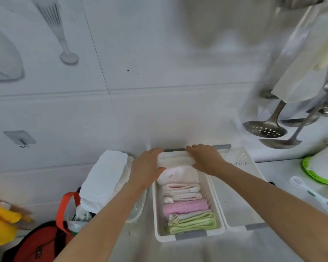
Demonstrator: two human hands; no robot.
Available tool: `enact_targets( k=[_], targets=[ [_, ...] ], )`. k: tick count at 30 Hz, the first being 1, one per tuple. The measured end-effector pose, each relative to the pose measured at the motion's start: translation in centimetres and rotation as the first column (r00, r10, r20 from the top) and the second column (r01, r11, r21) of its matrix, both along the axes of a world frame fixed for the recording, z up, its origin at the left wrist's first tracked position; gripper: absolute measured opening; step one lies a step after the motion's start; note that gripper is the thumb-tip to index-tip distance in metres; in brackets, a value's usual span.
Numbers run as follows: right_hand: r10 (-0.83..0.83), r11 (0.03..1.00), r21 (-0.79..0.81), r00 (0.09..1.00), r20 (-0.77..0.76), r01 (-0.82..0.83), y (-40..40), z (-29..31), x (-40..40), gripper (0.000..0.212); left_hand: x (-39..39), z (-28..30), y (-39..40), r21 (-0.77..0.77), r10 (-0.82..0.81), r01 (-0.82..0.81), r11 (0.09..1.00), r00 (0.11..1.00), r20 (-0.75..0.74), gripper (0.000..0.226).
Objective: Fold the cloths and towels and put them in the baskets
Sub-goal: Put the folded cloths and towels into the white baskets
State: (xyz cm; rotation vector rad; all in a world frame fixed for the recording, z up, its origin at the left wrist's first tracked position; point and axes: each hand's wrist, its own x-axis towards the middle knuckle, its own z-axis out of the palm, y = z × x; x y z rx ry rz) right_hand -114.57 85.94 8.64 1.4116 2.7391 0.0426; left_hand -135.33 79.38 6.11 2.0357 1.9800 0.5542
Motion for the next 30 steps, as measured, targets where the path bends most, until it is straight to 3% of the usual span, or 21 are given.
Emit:
enact_targets(
  k=[4,8,13,15,17,19,21,24,27,30],
  targets=[
    [-0.072,0.997,-0.034,0.996,-0.061,0.070,1.0,-0.5,-0.6,0.033,0.0,0.0,1.8,-0.009,0.029,-0.030,0.999,0.995,-0.098,0.047],
    [-0.103,0.990,-0.100,0.995,0.011,0.103,1.9,-2.3,-1.6,0.028,-0.1,-0.6,3.3,-0.071,-0.011,-0.012,0.997,0.949,-0.315,0.054],
    [-0.108,0.991,-0.077,0.994,0.020,0.109,2.7,-3.3,-1.9,0.025,1.3,-0.8,4.1,-0.047,-0.152,0.145,0.988,0.939,-0.309,0.054],
    [-0.083,0.995,-0.067,0.996,-0.043,0.080,2.3,-2.6,-1.4,0.030,1.7,-0.6,4.5,-0.058,-0.173,0.163,0.985,0.948,-0.268,0.049],
    [0.005,0.998,0.055,0.981,-0.195,0.006,0.6,-1.9,-0.7,0.040,1.7,-0.6,4.6,-0.067,-0.137,0.125,0.990,0.965,-0.222,0.046],
    [0.159,0.978,0.185,0.929,-0.335,-0.101,-1.9,-1.7,-0.2,0.035,1.6,-0.8,4.6,-0.055,-0.122,0.114,0.992,0.973,-0.194,0.047],
    [0.206,0.978,0.028,0.934,-0.293,-0.207,-4.1,-2.3,0.1,0.032,1.5,-0.7,4.2,-0.003,-0.157,0.158,0.987,0.978,-0.140,0.044],
    [0.011,0.914,-0.403,0.996,-0.090,-0.046,-4.9,-4.6,-0.4,0.049,1.3,-0.7,3.1,0.119,-0.311,0.325,0.938,0.943,-0.117,0.028],
    [-0.120,0.819,-0.568,0.993,-0.019,0.088,-4.8,-6.1,-1.8,0.056,1.3,-0.7,2.0,0.098,-0.329,0.338,0.936,0.939,-0.102,0.040],
    [-0.056,0.737,-0.669,0.995,0.082,0.097,-4.8,-6.7,-3.0,0.059,1.0,-1.1,1.9,0.031,-0.229,0.231,0.972,0.972,-0.054,0.053]
  ],
)
